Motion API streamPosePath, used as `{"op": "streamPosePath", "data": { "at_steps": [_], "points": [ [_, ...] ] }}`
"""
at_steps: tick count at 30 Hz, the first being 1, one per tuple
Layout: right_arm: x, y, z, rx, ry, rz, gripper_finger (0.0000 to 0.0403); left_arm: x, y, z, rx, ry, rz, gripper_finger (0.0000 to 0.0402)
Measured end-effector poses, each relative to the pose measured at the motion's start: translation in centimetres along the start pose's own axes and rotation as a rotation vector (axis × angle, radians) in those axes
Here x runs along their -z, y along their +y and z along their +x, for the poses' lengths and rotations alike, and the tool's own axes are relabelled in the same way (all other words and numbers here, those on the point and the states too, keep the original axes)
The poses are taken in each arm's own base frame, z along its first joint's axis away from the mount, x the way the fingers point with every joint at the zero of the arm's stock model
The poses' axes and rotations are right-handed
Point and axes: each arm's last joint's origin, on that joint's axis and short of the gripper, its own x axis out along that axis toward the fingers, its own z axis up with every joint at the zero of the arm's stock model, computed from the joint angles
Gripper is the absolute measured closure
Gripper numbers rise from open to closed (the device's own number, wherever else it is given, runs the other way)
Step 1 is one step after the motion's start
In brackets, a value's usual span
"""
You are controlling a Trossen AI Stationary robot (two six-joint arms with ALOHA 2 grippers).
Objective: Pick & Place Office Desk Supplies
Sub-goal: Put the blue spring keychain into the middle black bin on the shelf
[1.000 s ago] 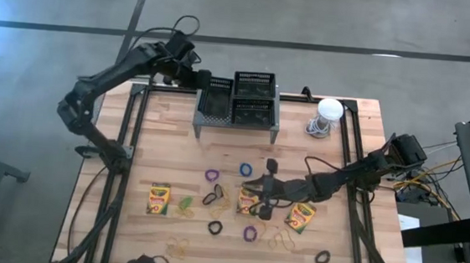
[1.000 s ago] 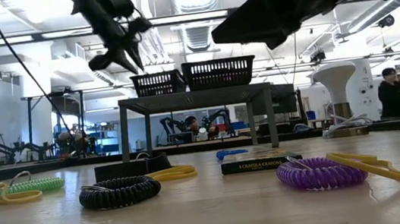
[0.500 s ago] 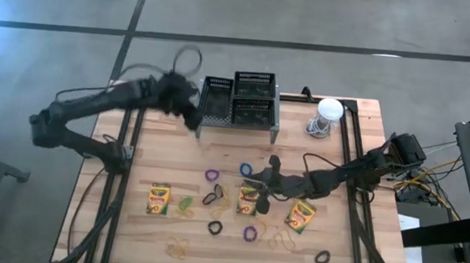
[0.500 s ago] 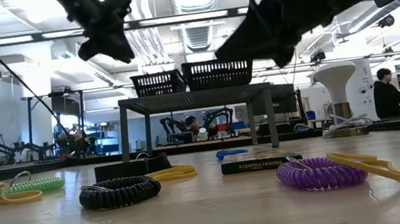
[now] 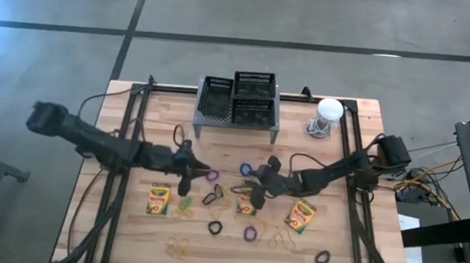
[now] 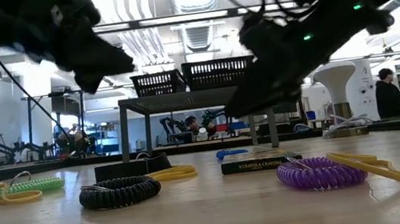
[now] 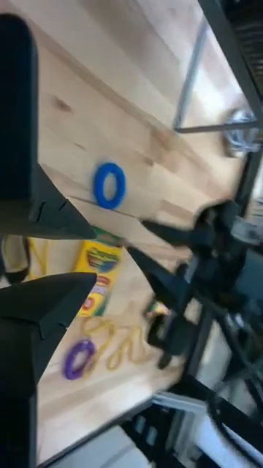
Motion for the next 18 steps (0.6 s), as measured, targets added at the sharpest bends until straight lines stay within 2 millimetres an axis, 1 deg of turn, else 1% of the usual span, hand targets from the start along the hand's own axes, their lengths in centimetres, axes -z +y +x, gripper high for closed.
{"op": "streamPosePath", "data": {
  "at_steps": [2, 4, 6, 8, 11, 14, 16, 18],
  "points": [
    [-0.7, 0.0, 1.2, -0.02, 0.008, 0.005, 0.0239, 1.3, 0.3, -0.2, 0.006, -0.039, -0.005, 0.0314],
    [-1.2, -0.3, 2.3, -0.04, 0.042, -0.012, 0.0235, 2.0, 0.7, -0.3, 0.003, -0.075, -0.022, 0.0314],
    [-1.8, -0.4, 3.4, -0.025, 0.078, -0.017, 0.0235, 2.8, 1.3, -0.5, -0.015, -0.068, -0.022, 0.0314],
    [-2.1, -0.9, 4.0, 0.032, 0.157, -0.035, 0.0237, 3.1, 1.6, -0.6, -0.028, -0.066, -0.016, 0.0314],
    [-2.6, -1.0, 4.5, 0.083, 0.253, -0.065, 0.0245, 3.3, 1.9, -0.5, -0.045, -0.06, -0.015, 0.0314],
    [-2.8, -0.6, 4.8, 0.063, 0.317, -0.095, 0.0256, 3.3, 2.1, -0.5, -0.057, -0.051, 0.007, 0.0314],
    [-2.6, -0.6, 4.8, 0.05, 0.358, -0.114, 0.0264, 3.3, 2.1, -0.4, -0.072, -0.053, 0.043, 0.0314],
    [-2.7, -0.4, 5.1, 0.049, 0.365, -0.115, 0.0275, 3.2, 2.2, -0.4, -0.086, -0.059, 0.08, 0.0314]
  ]
}}
